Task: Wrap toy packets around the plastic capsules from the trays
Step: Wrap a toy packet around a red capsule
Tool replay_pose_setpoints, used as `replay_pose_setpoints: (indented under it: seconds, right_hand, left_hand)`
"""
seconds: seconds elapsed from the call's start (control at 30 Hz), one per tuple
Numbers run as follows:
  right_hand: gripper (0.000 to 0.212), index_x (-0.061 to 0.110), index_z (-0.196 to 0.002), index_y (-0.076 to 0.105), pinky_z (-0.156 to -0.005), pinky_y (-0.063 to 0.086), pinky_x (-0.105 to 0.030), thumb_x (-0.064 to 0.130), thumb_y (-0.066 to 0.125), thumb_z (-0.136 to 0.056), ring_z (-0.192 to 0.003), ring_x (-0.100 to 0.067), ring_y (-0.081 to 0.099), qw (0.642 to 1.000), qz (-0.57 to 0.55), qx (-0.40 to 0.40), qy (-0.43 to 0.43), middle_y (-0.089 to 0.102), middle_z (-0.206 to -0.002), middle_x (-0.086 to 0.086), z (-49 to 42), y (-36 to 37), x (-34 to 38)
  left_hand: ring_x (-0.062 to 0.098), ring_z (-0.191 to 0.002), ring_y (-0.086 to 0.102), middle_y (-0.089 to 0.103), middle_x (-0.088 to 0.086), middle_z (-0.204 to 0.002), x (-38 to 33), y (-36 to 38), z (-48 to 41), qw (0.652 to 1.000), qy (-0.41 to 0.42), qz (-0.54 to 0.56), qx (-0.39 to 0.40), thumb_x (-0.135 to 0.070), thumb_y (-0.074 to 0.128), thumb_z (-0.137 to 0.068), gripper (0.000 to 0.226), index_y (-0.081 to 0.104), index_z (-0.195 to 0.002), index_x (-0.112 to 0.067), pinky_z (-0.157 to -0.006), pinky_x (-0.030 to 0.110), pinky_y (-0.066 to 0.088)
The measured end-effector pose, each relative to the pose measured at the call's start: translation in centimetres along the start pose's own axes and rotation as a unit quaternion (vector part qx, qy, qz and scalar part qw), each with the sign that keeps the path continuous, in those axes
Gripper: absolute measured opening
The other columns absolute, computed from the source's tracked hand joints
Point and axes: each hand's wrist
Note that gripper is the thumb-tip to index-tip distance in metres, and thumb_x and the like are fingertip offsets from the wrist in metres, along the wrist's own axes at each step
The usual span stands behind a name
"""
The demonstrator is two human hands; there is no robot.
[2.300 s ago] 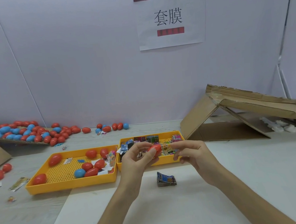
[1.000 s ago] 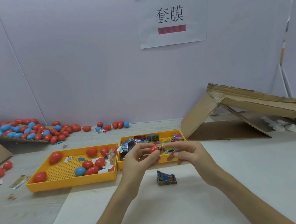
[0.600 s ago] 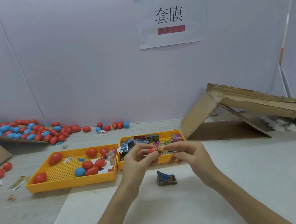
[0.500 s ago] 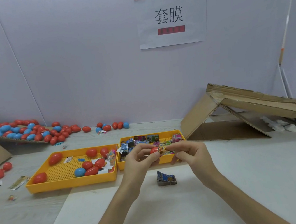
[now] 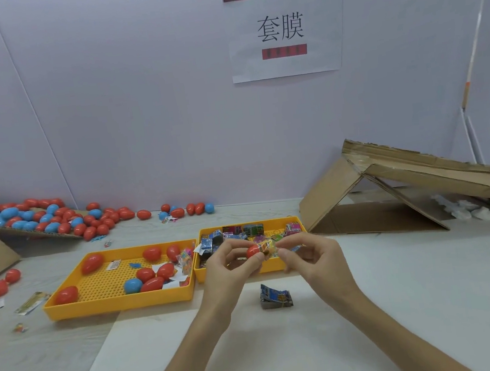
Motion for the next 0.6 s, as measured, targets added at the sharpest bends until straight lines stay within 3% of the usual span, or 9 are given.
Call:
replay_pose_setpoints:
  seconds: [0.23,0.43,0.6]
  right_hand:
    - [0.014,0.032,-0.082,0.077,-0.061,0.051,-0.020,0.019,0.079,-0.086,-0.068,-0.006,0.064,0.997,-0.014,0.012,0.076,0.073,-0.086,0.010,-0.43,-0.20,0.01]
    - [0.013,0.021,-0.077,0.077,-0.057,0.046,-0.020,0.015,0.075,-0.088,-0.056,-0.012,0.052,0.990,-0.045,0.056,0.124,0.064,-0.068,0.007,-0.40,-0.28,-0.28]
    - [0.007,0.016,-0.082,0.077,-0.059,0.046,-0.023,0.016,0.075,-0.088,-0.055,-0.015,0.048,0.987,-0.064,0.042,0.139,0.060,-0.061,0.007,-0.61,-0.53,-0.72]
  left_hand:
    - [0.014,-0.087,0.071,0.073,-0.003,-0.089,-0.29,0.13,0.29,0.998,0.017,-0.066,0.007,-0.021,0.083,-0.081,0.020,0.070,-0.097,-0.020,-0.077,0.029,0.060]
    - [0.006,-0.085,0.070,0.073,-0.010,-0.090,-0.43,0.24,0.54,0.997,0.028,-0.072,0.025,-0.041,0.084,-0.069,0.036,0.070,-0.097,-0.023,-0.070,0.018,0.055]
    - [0.018,-0.092,0.073,0.075,-0.001,-0.097,-0.59,0.14,0.46,0.998,0.011,-0.026,0.052,-0.017,0.076,-0.088,0.016,0.072,-0.104,-0.021,-0.080,0.027,0.059]
Point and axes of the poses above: each hand's wrist, its own z-axis away from the middle knuckle, its own y-axis out of the palm, x = y × z
